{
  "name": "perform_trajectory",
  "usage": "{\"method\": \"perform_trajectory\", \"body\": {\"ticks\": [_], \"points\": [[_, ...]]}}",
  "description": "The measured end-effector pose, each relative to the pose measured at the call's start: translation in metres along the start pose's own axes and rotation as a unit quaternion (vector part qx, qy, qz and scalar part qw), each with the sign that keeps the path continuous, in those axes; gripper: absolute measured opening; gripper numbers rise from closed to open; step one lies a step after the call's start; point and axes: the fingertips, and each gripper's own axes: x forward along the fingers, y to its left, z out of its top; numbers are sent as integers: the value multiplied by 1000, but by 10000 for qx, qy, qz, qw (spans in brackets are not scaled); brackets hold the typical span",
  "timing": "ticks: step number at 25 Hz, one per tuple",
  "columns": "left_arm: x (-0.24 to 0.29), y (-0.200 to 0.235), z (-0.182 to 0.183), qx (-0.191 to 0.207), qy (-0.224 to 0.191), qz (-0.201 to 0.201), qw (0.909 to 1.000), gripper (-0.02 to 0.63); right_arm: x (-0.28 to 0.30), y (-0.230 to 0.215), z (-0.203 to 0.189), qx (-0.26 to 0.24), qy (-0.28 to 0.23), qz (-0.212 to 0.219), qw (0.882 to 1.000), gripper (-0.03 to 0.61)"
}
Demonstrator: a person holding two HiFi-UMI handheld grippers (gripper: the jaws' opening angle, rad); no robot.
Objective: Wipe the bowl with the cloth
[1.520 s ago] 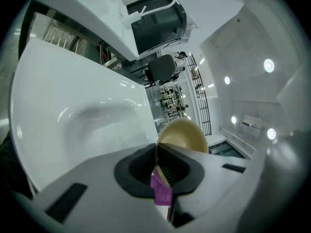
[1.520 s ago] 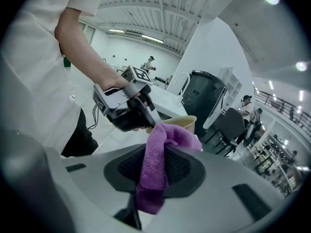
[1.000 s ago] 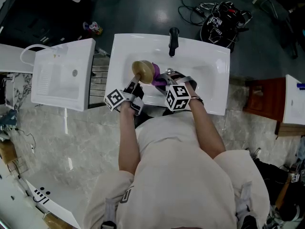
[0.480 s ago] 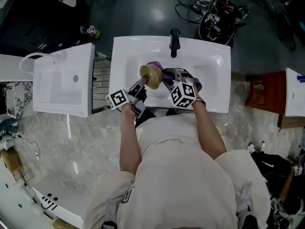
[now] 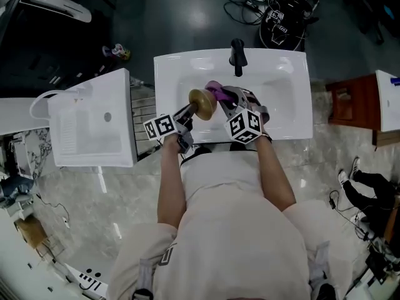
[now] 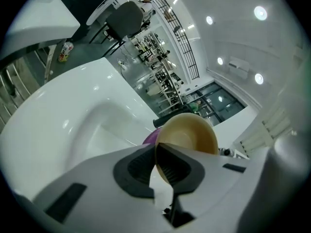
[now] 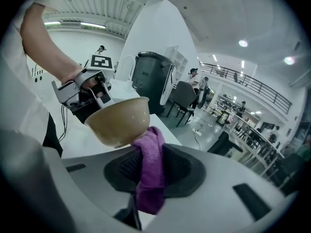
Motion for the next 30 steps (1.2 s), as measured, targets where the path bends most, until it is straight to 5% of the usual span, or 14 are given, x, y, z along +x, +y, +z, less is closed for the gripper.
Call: {"method": "perform_trajectory", "body": {"ticks": [9,14,26,30], "points": [[6,38,16,917,814,669,9902,17,-15,-19,-12,1227,194,-1124,9859,89],[23,47,27,1732,1109,1143,9719,17,-28,-8,-35,1811,538,-1545,9698,89],[76,54,83,1883,1137,1580,9626,17,-33,0,-33,2449,537,-1774,9517,89],[93,62,105,1567,931,1838,9659,17,-33,3,-36,2449,589,-1781,9512,89]]}}
